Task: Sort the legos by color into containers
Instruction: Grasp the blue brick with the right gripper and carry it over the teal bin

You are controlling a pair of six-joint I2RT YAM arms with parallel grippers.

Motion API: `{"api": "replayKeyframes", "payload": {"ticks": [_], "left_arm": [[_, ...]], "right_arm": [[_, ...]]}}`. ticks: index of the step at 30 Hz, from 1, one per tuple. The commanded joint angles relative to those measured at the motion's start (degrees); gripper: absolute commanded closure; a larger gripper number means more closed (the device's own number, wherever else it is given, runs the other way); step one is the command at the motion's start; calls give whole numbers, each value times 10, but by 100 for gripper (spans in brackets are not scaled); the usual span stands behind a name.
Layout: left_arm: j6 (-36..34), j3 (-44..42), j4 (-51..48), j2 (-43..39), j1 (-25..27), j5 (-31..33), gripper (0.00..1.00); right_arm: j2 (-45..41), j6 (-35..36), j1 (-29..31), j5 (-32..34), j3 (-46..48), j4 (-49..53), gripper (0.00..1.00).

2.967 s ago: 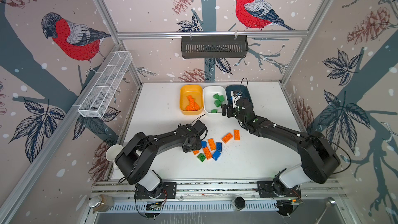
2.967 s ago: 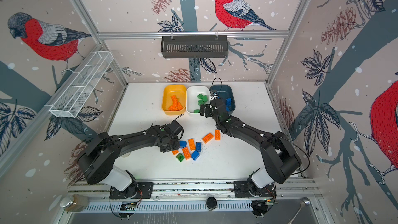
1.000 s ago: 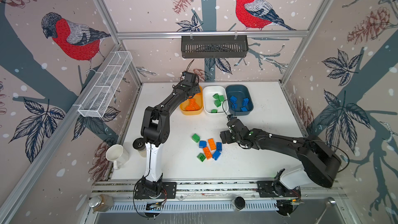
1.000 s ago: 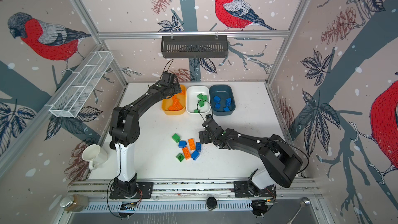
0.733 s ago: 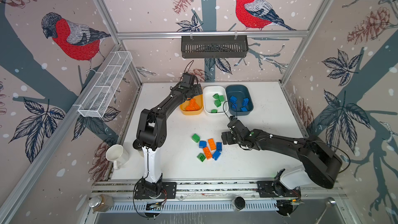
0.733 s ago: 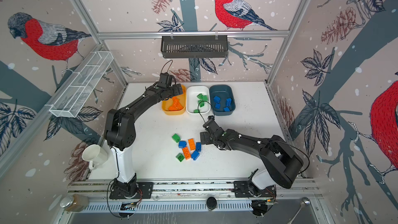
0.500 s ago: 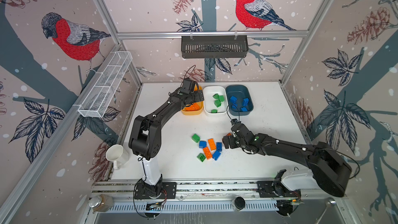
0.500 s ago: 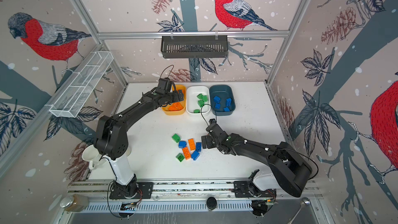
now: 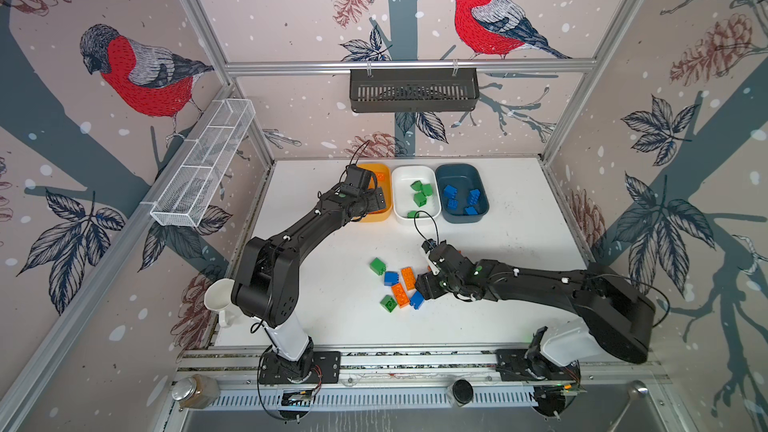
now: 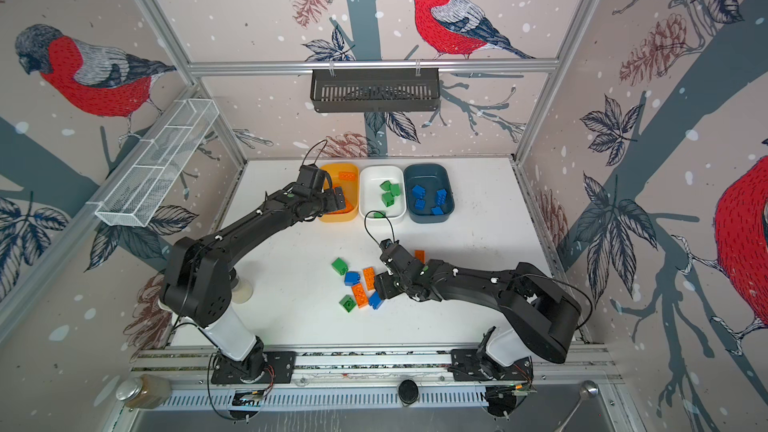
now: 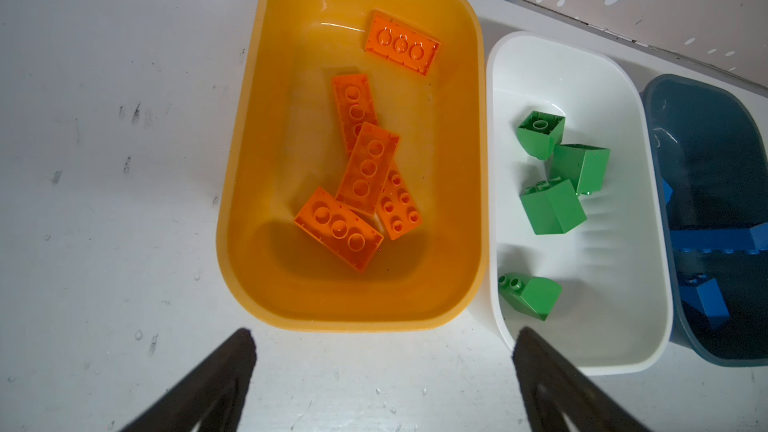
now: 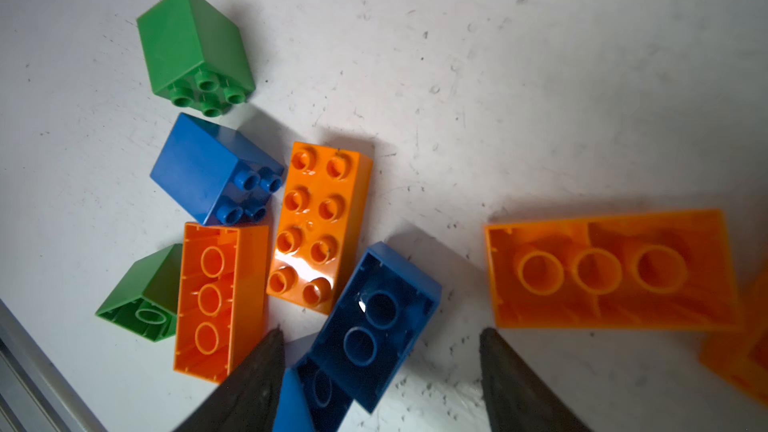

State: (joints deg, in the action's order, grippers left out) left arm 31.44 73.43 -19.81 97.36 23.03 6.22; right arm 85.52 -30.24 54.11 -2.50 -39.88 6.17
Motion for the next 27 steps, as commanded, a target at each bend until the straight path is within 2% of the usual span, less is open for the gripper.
{"api": "replayKeyframes", "payload": {"ticks": [1, 9, 14, 23, 27], "left_arm": [[2, 3, 2, 5, -1, 6, 3], [5, 9, -1, 10, -1, 6, 3], [5, 12, -4, 14, -1, 5, 3], [6, 7, -9, 13, -2, 7, 3], [5, 7, -13, 11, -2, 7, 3]], "right_arm": [[13, -16, 6, 27, -6, 17, 32], [10, 3, 7, 84, -5, 72, 42], [21, 20, 9, 50, -14, 41, 44], [75, 53, 8, 75, -49, 18, 44], [86, 69, 9, 71, -60, 18, 50]]}}
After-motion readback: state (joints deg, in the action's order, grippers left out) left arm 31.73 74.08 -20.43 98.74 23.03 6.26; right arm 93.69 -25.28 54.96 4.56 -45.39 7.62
